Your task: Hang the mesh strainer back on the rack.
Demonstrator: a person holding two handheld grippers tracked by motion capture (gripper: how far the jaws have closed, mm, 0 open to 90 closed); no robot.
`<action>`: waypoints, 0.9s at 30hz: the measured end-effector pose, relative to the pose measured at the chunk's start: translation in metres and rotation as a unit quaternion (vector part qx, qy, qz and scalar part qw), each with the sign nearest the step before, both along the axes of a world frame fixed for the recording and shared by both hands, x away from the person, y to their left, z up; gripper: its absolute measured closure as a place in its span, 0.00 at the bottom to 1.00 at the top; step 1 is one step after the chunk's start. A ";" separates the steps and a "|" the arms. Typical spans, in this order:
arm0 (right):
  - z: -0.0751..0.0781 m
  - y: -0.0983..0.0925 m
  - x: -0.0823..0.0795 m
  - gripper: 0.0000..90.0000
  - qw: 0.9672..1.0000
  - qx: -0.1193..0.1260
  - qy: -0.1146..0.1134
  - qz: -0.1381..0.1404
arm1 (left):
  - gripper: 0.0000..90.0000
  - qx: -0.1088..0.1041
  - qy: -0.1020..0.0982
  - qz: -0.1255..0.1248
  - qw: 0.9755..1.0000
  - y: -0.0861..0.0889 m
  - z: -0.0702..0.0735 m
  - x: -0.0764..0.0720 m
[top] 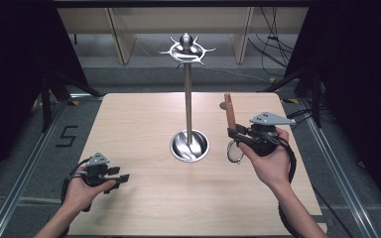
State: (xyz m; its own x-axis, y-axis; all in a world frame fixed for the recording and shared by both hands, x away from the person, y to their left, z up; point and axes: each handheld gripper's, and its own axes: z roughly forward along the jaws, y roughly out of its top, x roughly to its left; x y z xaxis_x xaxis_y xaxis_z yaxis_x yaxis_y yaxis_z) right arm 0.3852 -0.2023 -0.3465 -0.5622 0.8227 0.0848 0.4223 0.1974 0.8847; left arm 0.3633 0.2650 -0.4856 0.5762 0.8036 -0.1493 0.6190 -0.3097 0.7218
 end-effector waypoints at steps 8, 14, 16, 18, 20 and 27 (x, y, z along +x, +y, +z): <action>0.004 0.002 0.002 0.77 1.000 -0.005 -0.013 0.002 | 0.50 0.006 -0.001 0.003 1.000 0.000 0.001 -0.001; 0.005 0.003 0.002 0.77 1.000 -0.005 -0.007 0.004 | 0.50 0.007 -0.001 0.002 1.000 0.000 0.001 -0.001; 0.006 0.005 0.001 0.77 1.000 -0.001 -0.001 -0.003 | 0.50 0.007 -0.001 0.002 1.000 0.001 0.001 -0.001; 0.007 0.005 0.002 0.77 1.000 0.002 -0.003 0.004 | 0.50 0.006 -0.001 0.003 1.000 0.000 0.001 -0.001; 0.008 0.007 0.003 0.77 1.000 0.002 -0.007 0.003 | 0.50 0.006 -0.001 0.003 1.000 0.001 0.001 -0.001; 0.012 0.011 0.004 0.77 1.000 0.004 -0.018 0.006 | 0.50 0.001 0.000 -0.001 1.000 0.001 0.001 0.000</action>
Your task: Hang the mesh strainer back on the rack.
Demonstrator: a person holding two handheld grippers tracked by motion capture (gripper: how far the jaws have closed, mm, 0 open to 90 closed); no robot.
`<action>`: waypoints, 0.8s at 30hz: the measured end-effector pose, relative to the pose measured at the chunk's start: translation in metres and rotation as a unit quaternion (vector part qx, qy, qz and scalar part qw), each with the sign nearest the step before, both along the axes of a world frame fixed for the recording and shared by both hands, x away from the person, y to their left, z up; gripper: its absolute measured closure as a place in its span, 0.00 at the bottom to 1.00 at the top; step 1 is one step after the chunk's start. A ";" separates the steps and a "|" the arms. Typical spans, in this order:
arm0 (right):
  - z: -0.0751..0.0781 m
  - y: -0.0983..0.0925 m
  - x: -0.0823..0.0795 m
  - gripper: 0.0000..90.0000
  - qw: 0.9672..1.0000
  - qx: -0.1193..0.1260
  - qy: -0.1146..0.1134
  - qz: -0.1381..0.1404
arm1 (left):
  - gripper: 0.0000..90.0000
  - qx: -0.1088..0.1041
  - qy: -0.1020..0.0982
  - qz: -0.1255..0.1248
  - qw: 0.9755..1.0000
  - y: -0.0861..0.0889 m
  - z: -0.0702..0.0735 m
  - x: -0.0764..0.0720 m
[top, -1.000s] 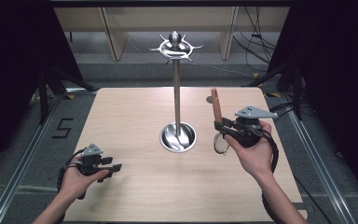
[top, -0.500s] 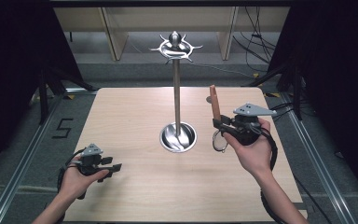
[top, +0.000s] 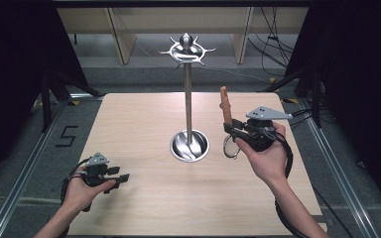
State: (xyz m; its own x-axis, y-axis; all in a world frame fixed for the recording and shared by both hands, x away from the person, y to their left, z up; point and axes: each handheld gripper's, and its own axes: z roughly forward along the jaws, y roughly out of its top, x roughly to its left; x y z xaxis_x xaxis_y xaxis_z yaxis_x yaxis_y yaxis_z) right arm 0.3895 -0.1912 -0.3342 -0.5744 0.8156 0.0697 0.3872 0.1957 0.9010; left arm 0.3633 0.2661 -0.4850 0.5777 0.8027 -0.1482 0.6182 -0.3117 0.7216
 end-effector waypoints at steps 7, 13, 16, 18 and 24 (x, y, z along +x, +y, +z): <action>0.003 0.001 0.003 0.77 1.000 -0.008 -0.005 0.008 | 0.50 0.000 0.000 0.000 1.000 0.000 0.000 0.000; 0.007 0.002 0.003 0.77 1.000 -0.008 -0.006 0.003 | 0.50 -0.003 -0.001 0.002 1.000 0.000 0.000 0.000; 0.007 0.002 0.004 0.77 1.000 -0.006 -0.011 0.010 | 0.50 0.000 -0.001 -0.001 1.000 0.000 0.000 0.000; 0.009 0.002 0.003 0.77 1.000 -0.004 -0.002 0.003 | 0.50 0.000 -0.001 -0.001 1.000 0.000 0.000 0.000; 0.010 0.003 0.004 0.77 1.000 -0.007 -0.013 0.001 | 0.50 -0.001 -0.003 0.000 1.000 0.000 0.000 0.000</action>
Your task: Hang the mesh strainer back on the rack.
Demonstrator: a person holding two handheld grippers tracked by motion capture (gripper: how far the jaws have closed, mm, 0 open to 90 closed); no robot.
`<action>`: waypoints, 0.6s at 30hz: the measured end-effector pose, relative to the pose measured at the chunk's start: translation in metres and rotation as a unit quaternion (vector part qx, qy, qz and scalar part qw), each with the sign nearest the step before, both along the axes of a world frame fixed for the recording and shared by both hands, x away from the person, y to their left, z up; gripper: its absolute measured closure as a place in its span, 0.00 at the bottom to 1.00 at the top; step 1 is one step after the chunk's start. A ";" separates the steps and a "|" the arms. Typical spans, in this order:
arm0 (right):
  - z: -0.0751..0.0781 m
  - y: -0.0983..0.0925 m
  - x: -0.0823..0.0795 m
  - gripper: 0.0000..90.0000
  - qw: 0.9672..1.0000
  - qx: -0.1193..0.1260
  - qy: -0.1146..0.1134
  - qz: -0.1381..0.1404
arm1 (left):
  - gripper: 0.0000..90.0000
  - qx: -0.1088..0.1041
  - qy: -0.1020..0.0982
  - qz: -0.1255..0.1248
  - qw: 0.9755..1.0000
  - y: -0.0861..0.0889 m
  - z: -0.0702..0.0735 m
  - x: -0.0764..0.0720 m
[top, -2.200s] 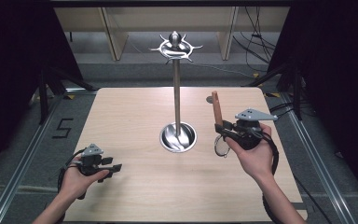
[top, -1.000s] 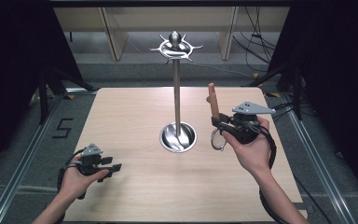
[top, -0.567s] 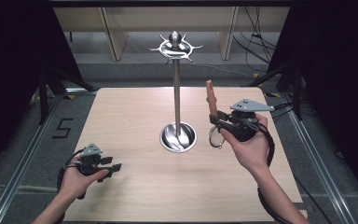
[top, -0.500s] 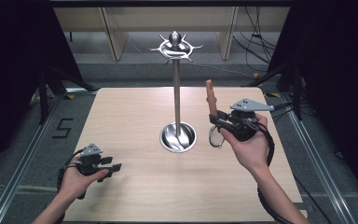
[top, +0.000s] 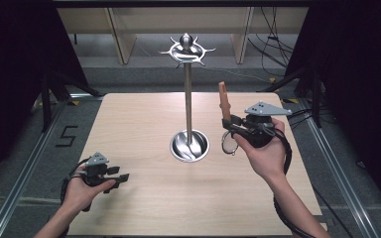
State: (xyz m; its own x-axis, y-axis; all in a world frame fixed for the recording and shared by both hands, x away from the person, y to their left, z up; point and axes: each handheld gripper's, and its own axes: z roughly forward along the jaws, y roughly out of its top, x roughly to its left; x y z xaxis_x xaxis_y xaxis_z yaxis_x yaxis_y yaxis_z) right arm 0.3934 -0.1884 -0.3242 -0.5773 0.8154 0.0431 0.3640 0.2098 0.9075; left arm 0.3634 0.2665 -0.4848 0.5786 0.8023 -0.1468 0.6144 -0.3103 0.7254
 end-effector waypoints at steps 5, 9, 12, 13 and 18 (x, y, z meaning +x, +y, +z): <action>0.002 0.002 -0.001 0.77 1.000 0.013 0.015 0.003 | 0.50 -0.003 0.000 0.003 1.000 -0.001 0.000 0.000; 0.003 0.002 0.001 0.77 1.000 0.008 0.001 0.007 | 0.50 0.002 -0.001 0.007 1.000 -0.001 0.000 -0.001; 0.005 0.002 0.001 0.77 1.000 -0.003 -0.006 0.006 | 0.50 0.001 -0.001 0.006 1.000 -0.001 0.000 -0.001; 0.005 0.002 0.001 0.77 1.000 -0.003 -0.006 0.006 | 0.50 -0.003 0.000 0.003 1.000 -0.001 0.000 0.000; 0.007 0.003 0.002 0.77 1.000 -0.002 -0.009 0.009 | 0.50 0.004 -0.001 0.004 1.000 0.000 0.000 0.000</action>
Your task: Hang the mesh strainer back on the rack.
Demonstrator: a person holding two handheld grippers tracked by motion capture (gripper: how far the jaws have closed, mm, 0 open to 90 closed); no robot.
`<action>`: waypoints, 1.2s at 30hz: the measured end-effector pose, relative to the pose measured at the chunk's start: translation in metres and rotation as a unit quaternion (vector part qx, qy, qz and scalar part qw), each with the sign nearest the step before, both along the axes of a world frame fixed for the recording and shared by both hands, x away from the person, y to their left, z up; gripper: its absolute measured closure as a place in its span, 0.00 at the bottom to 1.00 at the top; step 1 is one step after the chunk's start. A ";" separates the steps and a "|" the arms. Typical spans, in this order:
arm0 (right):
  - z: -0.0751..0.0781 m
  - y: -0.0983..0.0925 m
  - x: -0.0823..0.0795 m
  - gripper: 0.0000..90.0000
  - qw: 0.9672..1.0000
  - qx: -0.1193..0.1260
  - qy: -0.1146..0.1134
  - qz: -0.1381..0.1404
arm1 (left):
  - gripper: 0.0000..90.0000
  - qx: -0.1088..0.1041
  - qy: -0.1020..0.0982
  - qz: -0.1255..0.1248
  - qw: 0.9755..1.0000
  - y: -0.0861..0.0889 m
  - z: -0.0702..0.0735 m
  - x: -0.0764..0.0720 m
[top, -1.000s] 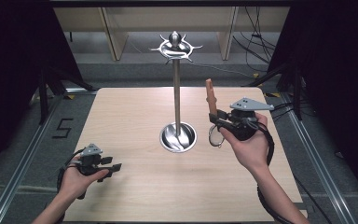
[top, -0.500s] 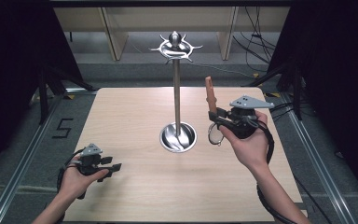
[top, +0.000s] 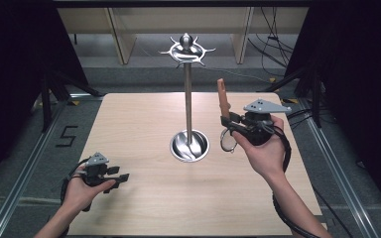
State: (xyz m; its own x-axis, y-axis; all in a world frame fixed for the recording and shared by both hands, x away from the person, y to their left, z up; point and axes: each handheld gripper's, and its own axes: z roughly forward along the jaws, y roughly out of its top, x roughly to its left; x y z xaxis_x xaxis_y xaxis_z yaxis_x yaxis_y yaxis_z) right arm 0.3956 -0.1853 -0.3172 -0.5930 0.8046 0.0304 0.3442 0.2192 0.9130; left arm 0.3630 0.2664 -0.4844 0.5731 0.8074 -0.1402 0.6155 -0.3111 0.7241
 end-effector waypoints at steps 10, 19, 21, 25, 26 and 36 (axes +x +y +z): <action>0.004 0.006 0.001 0.77 1.000 0.009 0.002 0.003 | 0.50 -0.008 0.000 -0.001 1.000 0.000 0.000 0.000; 0.010 0.006 0.002 0.77 1.000 0.012 0.002 0.002 | 0.50 0.000 0.000 0.002 1.000 0.001 0.000 0.000; 0.010 0.007 0.003 0.77 1.000 0.013 -0.003 0.003 | 0.50 0.000 0.000 0.002 1.000 0.001 0.000 0.000; 0.010 0.008 0.002 0.77 1.000 0.018 0.004 -0.002 | 0.50 -0.005 0.000 0.003 1.000 0.001 0.000 0.000; 0.011 0.007 0.004 0.77 1.000 0.014 -0.002 0.005 | 0.50 -0.005 0.000 0.002 1.000 0.001 0.000 0.000; 0.015 0.009 0.005 0.77 1.000 0.022 -0.002 0.005 | 0.50 -0.004 0.000 0.002 1.000 0.001 0.000 0.000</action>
